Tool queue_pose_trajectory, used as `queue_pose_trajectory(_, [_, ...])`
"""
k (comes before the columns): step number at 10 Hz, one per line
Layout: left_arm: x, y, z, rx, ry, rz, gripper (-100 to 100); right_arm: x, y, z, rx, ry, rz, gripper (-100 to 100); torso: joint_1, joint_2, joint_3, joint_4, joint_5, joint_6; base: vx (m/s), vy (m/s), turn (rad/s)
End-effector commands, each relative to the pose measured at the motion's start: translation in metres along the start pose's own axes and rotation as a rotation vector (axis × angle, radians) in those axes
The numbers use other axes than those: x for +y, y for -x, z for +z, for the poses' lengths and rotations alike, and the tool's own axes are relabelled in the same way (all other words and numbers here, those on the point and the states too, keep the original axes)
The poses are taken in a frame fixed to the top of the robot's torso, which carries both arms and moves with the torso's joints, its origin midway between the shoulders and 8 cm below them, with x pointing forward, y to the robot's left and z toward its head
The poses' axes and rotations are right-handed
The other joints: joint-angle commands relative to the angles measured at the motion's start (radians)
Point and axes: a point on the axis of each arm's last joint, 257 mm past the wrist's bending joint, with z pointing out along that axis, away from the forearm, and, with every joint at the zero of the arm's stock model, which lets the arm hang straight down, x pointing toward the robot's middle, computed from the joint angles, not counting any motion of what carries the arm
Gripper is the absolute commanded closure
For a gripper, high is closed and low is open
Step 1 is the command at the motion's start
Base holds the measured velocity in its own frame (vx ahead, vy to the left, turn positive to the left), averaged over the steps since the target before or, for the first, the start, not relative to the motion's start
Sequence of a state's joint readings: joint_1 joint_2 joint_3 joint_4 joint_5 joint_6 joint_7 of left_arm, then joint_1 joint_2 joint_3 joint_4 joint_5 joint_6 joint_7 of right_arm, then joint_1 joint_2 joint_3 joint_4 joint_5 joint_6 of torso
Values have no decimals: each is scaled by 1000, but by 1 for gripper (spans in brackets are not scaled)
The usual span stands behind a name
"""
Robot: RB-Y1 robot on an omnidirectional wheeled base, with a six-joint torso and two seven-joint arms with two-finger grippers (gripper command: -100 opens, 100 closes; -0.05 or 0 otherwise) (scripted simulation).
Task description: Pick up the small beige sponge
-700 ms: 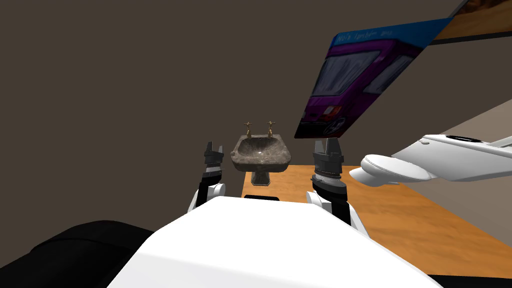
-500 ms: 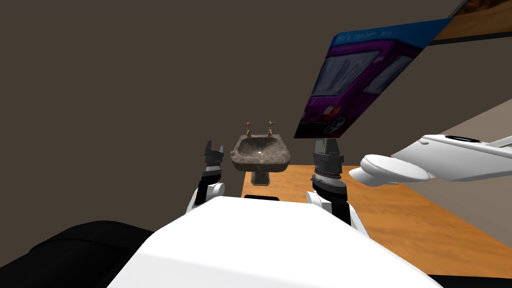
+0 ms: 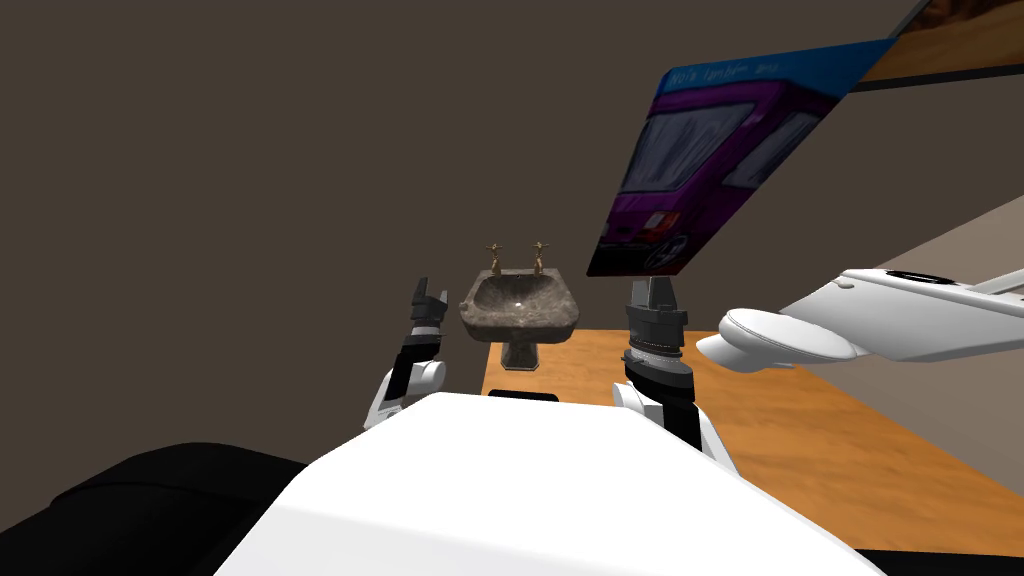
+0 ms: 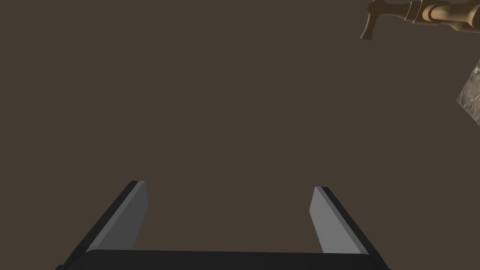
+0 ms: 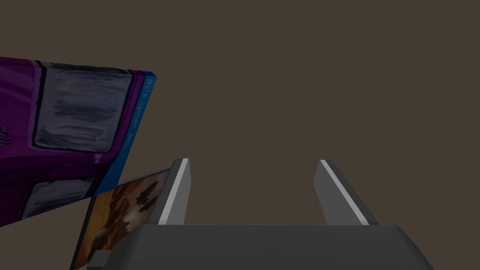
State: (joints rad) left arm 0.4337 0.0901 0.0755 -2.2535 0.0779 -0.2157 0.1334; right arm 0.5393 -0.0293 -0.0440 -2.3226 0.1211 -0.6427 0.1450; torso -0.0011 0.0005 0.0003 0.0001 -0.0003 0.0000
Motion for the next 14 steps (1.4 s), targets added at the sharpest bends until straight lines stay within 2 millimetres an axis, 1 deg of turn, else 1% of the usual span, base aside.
queue_pose_trajectory(1, [5,2,5,2,30,14,-100,0,0,0,0,0,0,0,0,0,0,0,0,0,-7,-12,1])
queue_pose_trajectory(4, [11,4,10,3,60,25,-100,0,0,0,0,0,0,0,0,0,0,0,0,0,-5,-11,0])
queue_pose_trajectory(5, [12,6,15,5,76,36,-100,0,0,0,0,0,0,0,0,0,0,0,0,0,-6,-14,1])
queue_pose_trajectory(6, [15,6,14,4,89,36,-100,0,0,0,0,0,0,0,0,0,0,0,0,0,-4,-10,1])
queue_pose_trajectory(7, [15,7,20,6,102,46,-100,0,0,0,0,0,0,0,0,0,0,0,0,0,-6,-10,2])
queue_pose_trajectory(8, [20,8,19,3,119,46,-100,0,0,0,0,0,0,0,0,0,0,0,0,0,-5,-9,0])
queue_pose_trajectory(9, [19,9,24,5,129,55,-100,0,0,0,0,0,0,0,1,0,0,0,0,0,-5,-10,1])
queue_pose_trajectory(10, [25,10,23,2,152,56,-100,0,0,0,0,0,0,0,1,0,0,0,0,0,-3,-9,0])
queue_pose_trajectory(11, [23,11,29,5,158,64,-100,0,0,0,0,0,0,0,1,0,0,0,0,0,-1,-10,1])
queue_pose_trajectory(12, [30,13,28,1,186,64,-100,0,0,0,0,0,0,0,0,-1,0,0,0,0,1,-8,-1])
queue_pose_trajectory(13, [28,14,33,3,193,72,-100,0,0,0,0,0,0,0,1,-1,0,0,0,0,2,-9,-1])
queue_pose_trajectory(14, [35,15,31,-1,223,72,-100,0,0,0,0,0,0,0,1,-1,0,0,0,0,3,-6,-1])
